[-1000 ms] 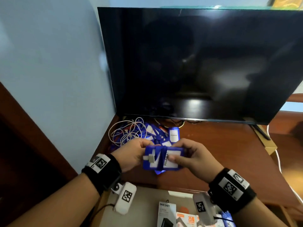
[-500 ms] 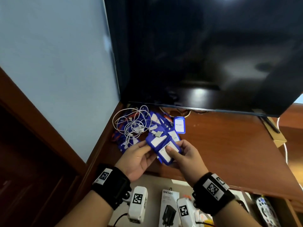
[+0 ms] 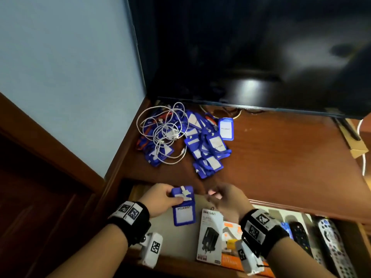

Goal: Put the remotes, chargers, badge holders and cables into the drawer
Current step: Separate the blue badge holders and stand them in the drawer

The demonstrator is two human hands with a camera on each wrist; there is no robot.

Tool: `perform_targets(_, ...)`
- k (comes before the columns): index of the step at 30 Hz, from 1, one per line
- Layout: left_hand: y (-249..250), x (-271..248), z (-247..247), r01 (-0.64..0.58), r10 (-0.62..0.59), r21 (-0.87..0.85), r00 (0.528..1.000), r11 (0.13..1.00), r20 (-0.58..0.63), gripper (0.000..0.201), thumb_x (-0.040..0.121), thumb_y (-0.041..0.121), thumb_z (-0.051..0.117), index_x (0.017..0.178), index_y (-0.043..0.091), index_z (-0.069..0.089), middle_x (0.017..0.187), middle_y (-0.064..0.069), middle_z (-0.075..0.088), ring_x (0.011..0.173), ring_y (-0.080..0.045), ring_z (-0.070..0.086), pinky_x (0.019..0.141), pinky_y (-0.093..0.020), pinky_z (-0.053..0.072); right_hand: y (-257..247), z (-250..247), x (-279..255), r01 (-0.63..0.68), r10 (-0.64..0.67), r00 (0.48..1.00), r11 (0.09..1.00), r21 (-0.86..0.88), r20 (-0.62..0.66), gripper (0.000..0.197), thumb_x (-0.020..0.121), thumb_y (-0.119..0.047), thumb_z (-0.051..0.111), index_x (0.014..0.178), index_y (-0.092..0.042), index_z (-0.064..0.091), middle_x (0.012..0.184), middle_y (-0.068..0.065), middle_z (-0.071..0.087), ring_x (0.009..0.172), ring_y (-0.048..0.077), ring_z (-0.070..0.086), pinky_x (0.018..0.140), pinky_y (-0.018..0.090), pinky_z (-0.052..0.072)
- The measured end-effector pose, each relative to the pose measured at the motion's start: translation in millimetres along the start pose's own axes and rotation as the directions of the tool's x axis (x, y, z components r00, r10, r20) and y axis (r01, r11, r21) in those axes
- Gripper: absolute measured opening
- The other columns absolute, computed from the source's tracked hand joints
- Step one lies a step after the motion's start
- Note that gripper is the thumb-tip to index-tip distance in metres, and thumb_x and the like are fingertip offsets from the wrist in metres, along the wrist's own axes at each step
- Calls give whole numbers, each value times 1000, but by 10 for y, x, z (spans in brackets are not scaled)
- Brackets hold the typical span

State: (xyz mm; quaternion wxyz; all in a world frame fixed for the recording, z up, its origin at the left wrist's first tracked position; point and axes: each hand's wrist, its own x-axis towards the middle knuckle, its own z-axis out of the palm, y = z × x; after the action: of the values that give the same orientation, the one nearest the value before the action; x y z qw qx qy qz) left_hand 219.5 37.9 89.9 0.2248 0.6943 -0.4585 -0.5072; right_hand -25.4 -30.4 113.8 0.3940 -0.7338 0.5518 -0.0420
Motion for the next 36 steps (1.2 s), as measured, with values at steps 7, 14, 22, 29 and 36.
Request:
perform_targets(7, -287, 416, 240, 150, -213, 377, 968, 914, 130, 11, 91, 22, 77, 89, 11, 74, 73, 4, 68, 60, -5, 59, 58, -19, 48, 242, -217, 332, -87, 76, 987, 994, -72, -144, 23, 84, -30, 78, 103, -23, 66, 93, 0, 71, 93, 24, 67, 76, 27, 45)
perform_targets(14, -475, 657, 640, 249, -412, 504, 879, 827, 241, 25, 94, 11, 72, 115, -3, 70, 110, -19, 75, 94, -31, 76, 87, -45, 63, 390, -178, 587, -95, 78, 990, 984, -148, -117, 30, 83, -26, 75, 111, -23, 65, 106, 1, 68, 109, 23, 61, 85, 23, 40)
perform_targets(22, -590, 641, 907, 107, -422, 698, 857, 708, 297, 21, 85, 30, 78, 102, 19, 76, 95, -4, 76, 88, -25, 75, 82, -37, 63, 403, -169, 763, -106, 82, 989, 973, -207, -120, 30, 86, -25, 69, 114, -20, 61, 106, 2, 67, 111, 20, 53, 91, 27, 42)
perform_targets(29, -498, 591, 977, 98, -396, 739, 886, 667, 240, 22, 79, 33, 85, 87, 20, 68, 90, 0, 72, 83, -24, 70, 75, -31, 56, 381, -189, 952, -168, 150, 979, 977, -132, -135, 38, 86, -31, 70, 117, -21, 52, 117, 7, 63, 92, 20, 53, 81, 28, 40)
perform_targets(36, -523, 624, 1042, 46, -315, 775, 928, 630, 200, 40, 77, 36, 86, 104, 14, 66, 102, -9, 73, 91, -30, 72, 77, -33, 57, 301, -223, 1157, -299, 291, 937, 954, -13, -194, 65, 83, -52, 74, 126, -9, 50, 122, 13, 62, 108, 34, 63, 84, 38, 52)
